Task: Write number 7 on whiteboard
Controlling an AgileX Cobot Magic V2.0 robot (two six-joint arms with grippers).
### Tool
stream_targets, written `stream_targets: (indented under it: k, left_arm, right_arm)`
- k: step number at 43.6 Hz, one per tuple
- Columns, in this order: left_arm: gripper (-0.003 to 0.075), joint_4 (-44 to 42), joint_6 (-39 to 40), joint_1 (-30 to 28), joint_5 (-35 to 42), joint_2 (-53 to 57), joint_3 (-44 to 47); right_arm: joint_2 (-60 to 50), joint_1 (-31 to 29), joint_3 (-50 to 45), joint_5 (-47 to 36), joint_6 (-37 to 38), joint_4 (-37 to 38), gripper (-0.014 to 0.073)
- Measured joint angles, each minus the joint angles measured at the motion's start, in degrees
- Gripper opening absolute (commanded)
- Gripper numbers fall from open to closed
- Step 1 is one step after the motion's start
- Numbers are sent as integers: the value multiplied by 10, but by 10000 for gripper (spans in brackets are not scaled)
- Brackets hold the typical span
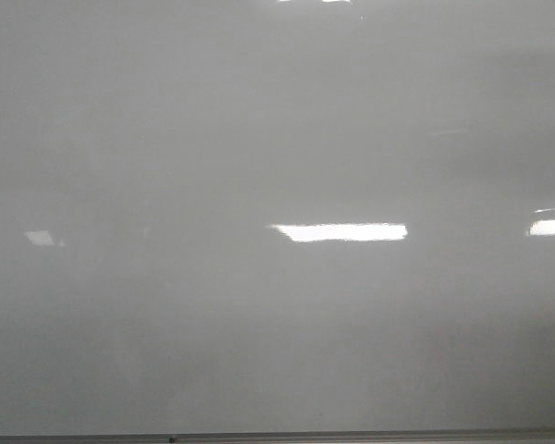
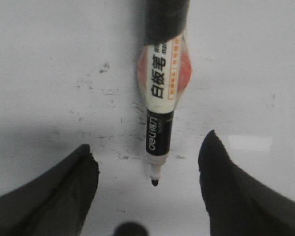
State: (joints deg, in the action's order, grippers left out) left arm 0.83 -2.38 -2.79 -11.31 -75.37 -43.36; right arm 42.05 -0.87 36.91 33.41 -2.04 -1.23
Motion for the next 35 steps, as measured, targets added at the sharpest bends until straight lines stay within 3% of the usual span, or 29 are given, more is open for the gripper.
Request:
stream_targets:
  k: [13,26,35]
  left_arm:
    - [314,0,0,0,60,-41,0]
    - [136,0,0,0,75,-42,0]
    - [55,0,0,0,76,-42,0]
  right_arm:
    - [0,0,0,0,0,0,615]
    - [0,0,0,0,0,0,615]
    - [0,0,0,-1,0,0,615]
